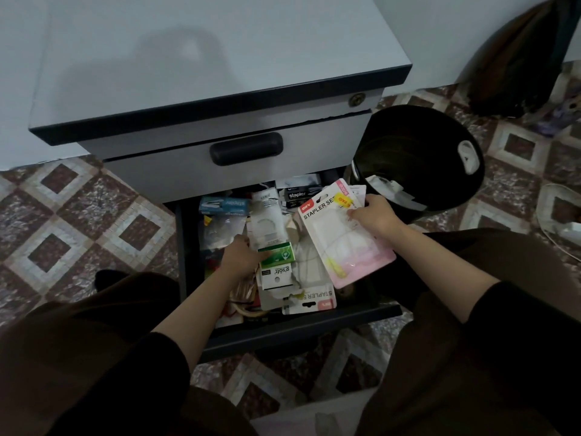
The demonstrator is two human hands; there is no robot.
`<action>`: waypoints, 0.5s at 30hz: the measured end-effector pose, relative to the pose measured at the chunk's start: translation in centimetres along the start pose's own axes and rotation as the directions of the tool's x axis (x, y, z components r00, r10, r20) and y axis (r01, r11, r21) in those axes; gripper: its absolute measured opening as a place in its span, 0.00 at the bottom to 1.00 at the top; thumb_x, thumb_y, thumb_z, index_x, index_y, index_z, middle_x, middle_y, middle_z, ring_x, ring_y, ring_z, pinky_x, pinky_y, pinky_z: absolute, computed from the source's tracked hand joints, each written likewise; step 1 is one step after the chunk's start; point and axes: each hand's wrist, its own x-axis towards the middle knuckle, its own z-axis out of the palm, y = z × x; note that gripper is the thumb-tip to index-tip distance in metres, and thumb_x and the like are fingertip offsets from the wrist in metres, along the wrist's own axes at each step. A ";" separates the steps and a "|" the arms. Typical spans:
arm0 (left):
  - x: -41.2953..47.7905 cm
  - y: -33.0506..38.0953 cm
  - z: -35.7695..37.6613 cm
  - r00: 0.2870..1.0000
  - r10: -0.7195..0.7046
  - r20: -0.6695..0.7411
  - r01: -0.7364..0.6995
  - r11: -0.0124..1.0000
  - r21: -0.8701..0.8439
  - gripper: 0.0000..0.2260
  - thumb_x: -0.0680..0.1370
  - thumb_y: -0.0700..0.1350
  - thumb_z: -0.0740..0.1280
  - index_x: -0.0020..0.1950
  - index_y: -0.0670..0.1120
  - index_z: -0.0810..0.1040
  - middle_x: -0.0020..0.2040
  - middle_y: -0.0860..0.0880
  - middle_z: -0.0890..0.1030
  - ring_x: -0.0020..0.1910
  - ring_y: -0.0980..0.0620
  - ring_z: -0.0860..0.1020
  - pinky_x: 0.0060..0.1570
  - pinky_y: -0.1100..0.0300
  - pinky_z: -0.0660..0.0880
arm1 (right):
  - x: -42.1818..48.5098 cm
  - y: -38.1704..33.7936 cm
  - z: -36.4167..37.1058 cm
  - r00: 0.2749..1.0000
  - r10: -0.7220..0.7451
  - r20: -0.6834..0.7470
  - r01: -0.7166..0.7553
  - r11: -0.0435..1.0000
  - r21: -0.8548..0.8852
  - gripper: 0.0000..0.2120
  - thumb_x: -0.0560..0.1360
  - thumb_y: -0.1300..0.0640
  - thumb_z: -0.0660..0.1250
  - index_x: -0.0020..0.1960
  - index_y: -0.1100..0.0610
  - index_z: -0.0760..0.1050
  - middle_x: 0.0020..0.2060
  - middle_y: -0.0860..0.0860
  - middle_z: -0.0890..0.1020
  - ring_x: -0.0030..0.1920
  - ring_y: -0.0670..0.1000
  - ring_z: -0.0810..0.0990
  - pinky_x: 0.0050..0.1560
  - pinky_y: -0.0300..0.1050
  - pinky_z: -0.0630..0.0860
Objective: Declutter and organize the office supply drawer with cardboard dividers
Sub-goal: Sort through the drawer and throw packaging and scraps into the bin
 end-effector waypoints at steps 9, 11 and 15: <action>0.5 1.3 0.9 0.991 -0.106 -0.083 0.098 0.990 -0.100 0.16 0.71 0.47 0.73 0.50 0.36 0.80 0.50 0.40 0.82 0.50 0.43 0.79 0.43 0.58 0.72 | 0.0 0.2 0.1 0.998 0.051 0.027 -0.052 0.996 0.074 0.12 0.75 0.64 0.65 0.59 0.62 0.76 0.55 0.57 0.80 0.55 0.57 0.79 0.59 0.53 0.75; 0.4 1.4 0.7 0.992 -0.103 -0.067 0.094 0.987 -0.129 0.15 0.72 0.45 0.72 0.53 0.36 0.80 0.52 0.40 0.81 0.52 0.44 0.79 0.46 0.59 0.73 | 0.0 0.1 0.1 0.998 0.055 0.037 -0.058 0.995 0.086 0.12 0.75 0.65 0.65 0.59 0.63 0.76 0.55 0.57 0.80 0.55 0.57 0.79 0.58 0.50 0.75; 0.4 1.0 0.5 0.994 -0.105 -0.004 0.101 0.963 -0.250 0.16 0.74 0.40 0.70 0.60 0.37 0.77 0.58 0.40 0.79 0.55 0.42 0.78 0.57 0.54 0.75 | -0.2 0.1 0.2 0.997 0.056 0.045 -0.060 0.994 0.096 0.13 0.76 0.65 0.65 0.60 0.62 0.76 0.55 0.57 0.80 0.55 0.57 0.79 0.58 0.50 0.75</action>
